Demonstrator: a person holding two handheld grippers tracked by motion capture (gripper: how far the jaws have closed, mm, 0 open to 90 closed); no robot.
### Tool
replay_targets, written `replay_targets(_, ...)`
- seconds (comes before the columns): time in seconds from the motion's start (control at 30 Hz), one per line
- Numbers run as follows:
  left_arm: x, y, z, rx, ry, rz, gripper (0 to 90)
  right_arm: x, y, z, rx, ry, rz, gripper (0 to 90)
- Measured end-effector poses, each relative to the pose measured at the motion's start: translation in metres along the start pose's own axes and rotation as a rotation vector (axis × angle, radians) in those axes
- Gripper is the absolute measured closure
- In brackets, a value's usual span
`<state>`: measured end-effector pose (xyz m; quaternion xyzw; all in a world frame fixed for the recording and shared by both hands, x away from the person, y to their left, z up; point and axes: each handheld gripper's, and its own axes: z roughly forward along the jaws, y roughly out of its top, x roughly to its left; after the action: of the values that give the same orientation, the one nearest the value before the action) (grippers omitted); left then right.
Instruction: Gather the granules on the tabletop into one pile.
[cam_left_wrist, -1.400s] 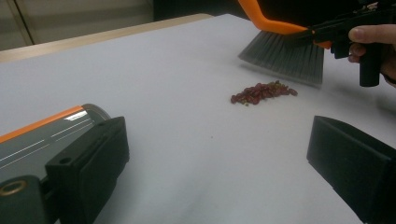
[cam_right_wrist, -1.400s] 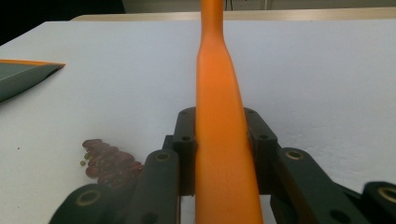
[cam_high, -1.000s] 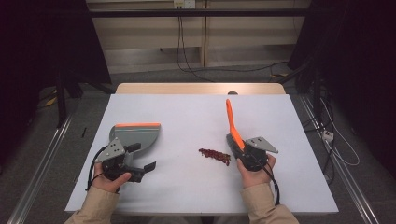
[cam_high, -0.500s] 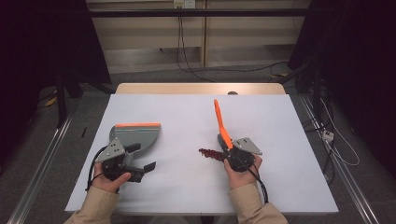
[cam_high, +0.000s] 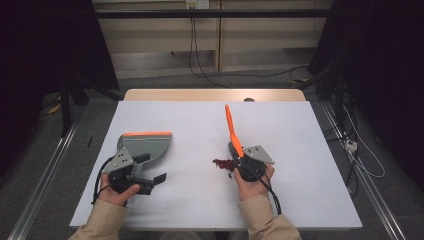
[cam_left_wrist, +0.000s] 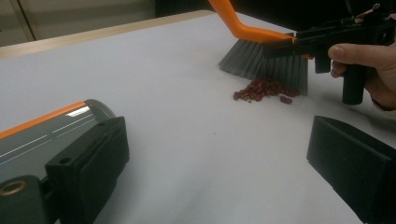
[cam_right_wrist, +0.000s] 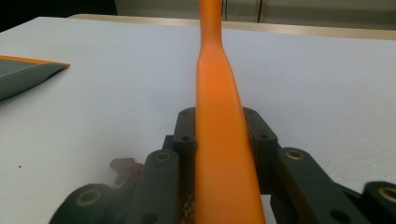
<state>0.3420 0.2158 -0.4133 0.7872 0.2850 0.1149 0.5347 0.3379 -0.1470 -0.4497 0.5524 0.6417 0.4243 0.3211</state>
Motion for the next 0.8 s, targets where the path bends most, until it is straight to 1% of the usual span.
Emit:
replay_targets(0.1,0.0001,0.0000,-0.0001,-0.001,0.002,-0.001,5.5,0.0020,0.0006,0.0019,-0.003,-0.001,-0.007,71.2)
replay_targets(0.2,0.0006,-0.0003,0.0001,-0.001,0.001,-0.002,5.5,0.0032,0.0013,0.0037,-0.005,0.004,0.005,71.2)
replay_targets(0.37,0.0006,-0.0005,0.0003,-0.001,0.000,-0.005,5.5,0.0064,0.0017,0.0059,-0.007,0.011,0.002,71.1)
replay_targets(0.5,0.0005,-0.0008,0.0007,0.001,0.000,-0.007,5.5,0.0049,0.0016,0.0057,-0.012,0.016,0.016,71.2)
replay_targets(0.8,0.0011,-0.0008,-0.0005,0.001,0.005,-0.004,5.5,0.0019,0.0047,0.0044,-0.015,0.016,0.002,71.2)
